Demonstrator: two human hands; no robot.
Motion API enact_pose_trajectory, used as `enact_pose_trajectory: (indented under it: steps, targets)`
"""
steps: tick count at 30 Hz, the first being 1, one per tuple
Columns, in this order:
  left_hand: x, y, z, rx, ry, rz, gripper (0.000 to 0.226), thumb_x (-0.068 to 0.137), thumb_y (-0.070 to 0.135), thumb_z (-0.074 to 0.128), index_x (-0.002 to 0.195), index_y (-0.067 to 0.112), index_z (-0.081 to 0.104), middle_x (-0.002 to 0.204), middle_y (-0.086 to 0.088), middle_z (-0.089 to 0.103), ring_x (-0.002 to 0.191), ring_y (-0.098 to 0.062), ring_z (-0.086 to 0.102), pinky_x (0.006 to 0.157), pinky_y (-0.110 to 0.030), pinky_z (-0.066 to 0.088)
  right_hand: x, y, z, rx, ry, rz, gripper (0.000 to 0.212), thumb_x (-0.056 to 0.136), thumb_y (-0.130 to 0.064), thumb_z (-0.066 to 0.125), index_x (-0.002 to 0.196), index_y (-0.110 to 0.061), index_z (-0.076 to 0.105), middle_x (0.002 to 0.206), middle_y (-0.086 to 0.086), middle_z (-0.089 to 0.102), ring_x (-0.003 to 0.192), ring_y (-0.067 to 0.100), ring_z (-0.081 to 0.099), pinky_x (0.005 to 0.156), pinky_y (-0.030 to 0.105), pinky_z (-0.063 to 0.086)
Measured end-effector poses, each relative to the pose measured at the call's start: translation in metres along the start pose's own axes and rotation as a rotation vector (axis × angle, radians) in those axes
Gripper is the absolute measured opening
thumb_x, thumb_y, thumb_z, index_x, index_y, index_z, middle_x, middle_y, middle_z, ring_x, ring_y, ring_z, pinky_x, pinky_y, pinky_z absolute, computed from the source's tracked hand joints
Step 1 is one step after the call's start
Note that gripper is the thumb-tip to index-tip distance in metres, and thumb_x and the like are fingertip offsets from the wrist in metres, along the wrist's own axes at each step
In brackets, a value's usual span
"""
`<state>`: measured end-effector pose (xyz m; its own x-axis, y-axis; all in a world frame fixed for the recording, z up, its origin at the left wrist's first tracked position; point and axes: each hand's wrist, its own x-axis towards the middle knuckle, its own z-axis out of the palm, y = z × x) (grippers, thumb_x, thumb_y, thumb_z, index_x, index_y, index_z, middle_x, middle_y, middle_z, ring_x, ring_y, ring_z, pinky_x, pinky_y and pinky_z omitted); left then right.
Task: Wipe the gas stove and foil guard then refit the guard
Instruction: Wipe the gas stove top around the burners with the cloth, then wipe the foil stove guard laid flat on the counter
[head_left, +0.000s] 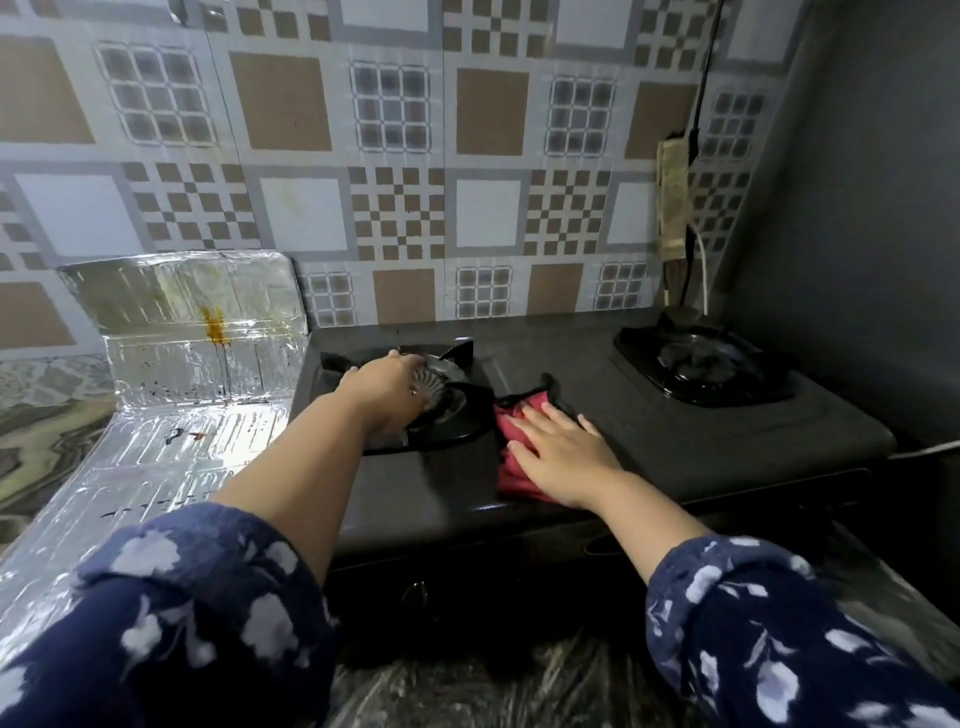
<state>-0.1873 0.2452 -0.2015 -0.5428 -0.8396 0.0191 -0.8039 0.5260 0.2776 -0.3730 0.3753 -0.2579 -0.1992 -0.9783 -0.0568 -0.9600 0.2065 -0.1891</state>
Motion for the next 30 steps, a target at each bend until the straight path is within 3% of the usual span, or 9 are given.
enact_pose_trajectory:
  steps: [7, 12, 18, 25, 28, 30]
  targets:
    - [-0.06, -0.02, 0.008, 0.019, 0.013, -0.055, 0.056, 0.088, 0.024, 0.052, 0.142, 0.022, 0.038, 0.152, -0.009, 0.032, 0.137, -0.027, 0.036, 0.112, -0.045, 0.029, -0.036, -0.034, 0.02, -0.009, 0.228, -0.018, 0.05, 0.098, -0.045, 0.029, 0.145, -0.029, 0.035, 0.155, -0.01, 0.029, 0.145, 0.008, 0.018, 0.116, 0.036, 0.014]
    - [-0.085, -0.045, 0.008, 0.032, -0.027, -0.091, 0.052, 0.085, 0.026, 0.053, 0.137, 0.027, 0.045, 0.144, -0.007, 0.042, 0.132, -0.027, 0.042, 0.109, -0.045, 0.033, -0.033, -0.067, 0.027, -0.012, 0.237, -0.09, 0.049, 0.098, -0.044, 0.029, 0.144, -0.028, 0.038, 0.153, -0.009, 0.034, 0.144, 0.009, 0.023, 0.115, 0.036, 0.018]
    - [-0.108, -0.085, 0.012, -0.025, 0.029, -0.099, 0.043, 0.089, 0.026, 0.051, 0.132, 0.02, 0.049, 0.135, -0.007, 0.05, 0.121, -0.028, 0.051, 0.104, -0.047, 0.038, -0.029, -0.136, 0.04, 0.003, 0.231, -0.225, 0.049, 0.099, -0.042, 0.029, 0.143, -0.025, 0.04, 0.153, -0.005, 0.036, 0.143, 0.011, 0.025, 0.114, 0.037, 0.018]
    - [-0.151, -0.153, 0.016, -0.024, 0.017, -0.186, 0.047, 0.097, 0.031, 0.041, 0.142, 0.019, 0.037, 0.151, -0.005, 0.036, 0.137, -0.025, 0.037, 0.111, -0.051, 0.029, -0.014, -0.217, 0.048, 0.027, 0.227, -0.349, 0.045, 0.1, -0.042, 0.031, 0.139, -0.025, 0.045, 0.149, -0.005, 0.041, 0.139, 0.013, 0.034, 0.11, 0.035, 0.027]
    - [-0.171, -0.179, 0.014, -0.018, 0.006, -0.226, 0.047, 0.097, 0.032, 0.041, 0.143, 0.02, 0.036, 0.152, -0.005, 0.035, 0.138, -0.025, 0.036, 0.111, -0.049, 0.03, -0.01, -0.247, 0.048, 0.019, 0.206, -0.382, 0.044, 0.1, -0.044, 0.032, 0.121, -0.02, 0.061, 0.122, 0.005, 0.064, 0.114, 0.029, 0.057, 0.094, 0.038, 0.039]
    - [-0.186, -0.195, 0.012, -0.022, 0.014, -0.249, 0.047, 0.097, 0.032, 0.042, 0.142, 0.02, 0.037, 0.151, -0.005, 0.036, 0.136, -0.026, 0.038, 0.11, -0.048, 0.031, -0.008, -0.27, 0.054, -0.008, 0.247, -0.438, 0.046, 0.099, -0.046, 0.029, 0.107, -0.018, 0.065, 0.098, 0.009, 0.07, 0.091, 0.032, 0.063, 0.085, 0.039, 0.042]
